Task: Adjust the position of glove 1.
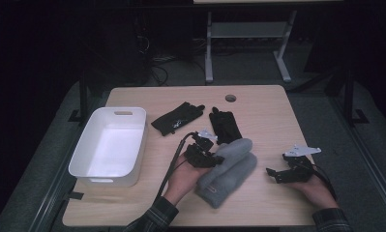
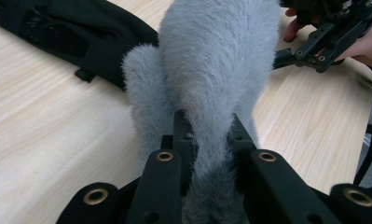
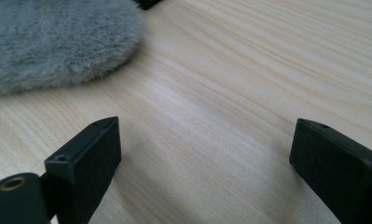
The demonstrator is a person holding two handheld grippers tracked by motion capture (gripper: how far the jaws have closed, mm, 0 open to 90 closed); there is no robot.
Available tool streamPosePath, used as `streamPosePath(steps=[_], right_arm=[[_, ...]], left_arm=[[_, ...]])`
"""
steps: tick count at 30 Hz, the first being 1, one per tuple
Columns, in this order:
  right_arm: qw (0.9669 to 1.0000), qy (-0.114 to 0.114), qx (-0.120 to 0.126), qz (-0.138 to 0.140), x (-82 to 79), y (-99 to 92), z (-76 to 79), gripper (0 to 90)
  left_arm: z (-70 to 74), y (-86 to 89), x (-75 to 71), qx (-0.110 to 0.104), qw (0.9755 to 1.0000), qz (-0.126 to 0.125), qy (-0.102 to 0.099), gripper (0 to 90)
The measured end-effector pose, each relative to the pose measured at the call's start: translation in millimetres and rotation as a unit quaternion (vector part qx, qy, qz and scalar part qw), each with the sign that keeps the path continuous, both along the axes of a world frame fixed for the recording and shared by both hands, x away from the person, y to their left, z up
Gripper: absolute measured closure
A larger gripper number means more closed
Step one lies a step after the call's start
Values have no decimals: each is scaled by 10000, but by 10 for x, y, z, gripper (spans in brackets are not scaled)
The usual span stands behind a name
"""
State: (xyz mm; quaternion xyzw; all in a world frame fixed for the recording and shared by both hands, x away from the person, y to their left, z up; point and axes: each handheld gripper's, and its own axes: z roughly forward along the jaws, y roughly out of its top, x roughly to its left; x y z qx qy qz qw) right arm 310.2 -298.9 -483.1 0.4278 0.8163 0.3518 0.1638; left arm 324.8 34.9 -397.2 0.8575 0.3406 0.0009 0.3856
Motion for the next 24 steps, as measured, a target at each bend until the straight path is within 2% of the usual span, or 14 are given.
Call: streamPosePath(steps=[4,8,10,13,18,19,20,24], right_arm=[[10000,0,-2,6,0,0,0,85],[10000,2,7,-1,0,2,-1,85],[10000,2,7,-1,0,2,-1,85],[10000,4,7,3,0,1,0,85],[10000,2,6,4,0,1,0,85],[10000,3,7,4,0,1,0,85],[10000,3,7,3,0,2,0,85],[10000,3,7,4,0,2,-1,85]], left_arm=[[-49,-108,-25,87,9999,-48,13,787],[-119,-183,-36,358,9993,-114,-38,768],[-151,-219,-55,364,9993,-96,-41,737],[-153,-242,-74,466,9986,-187,-162,644],[-124,-228,-77,412,9984,-308,-234,459],[-106,-220,-84,300,9988,-314,-207,444],[-91,-201,-77,358,9983,-405,-236,423],[2,-96,-78,110,9979,-489,-401,392]])
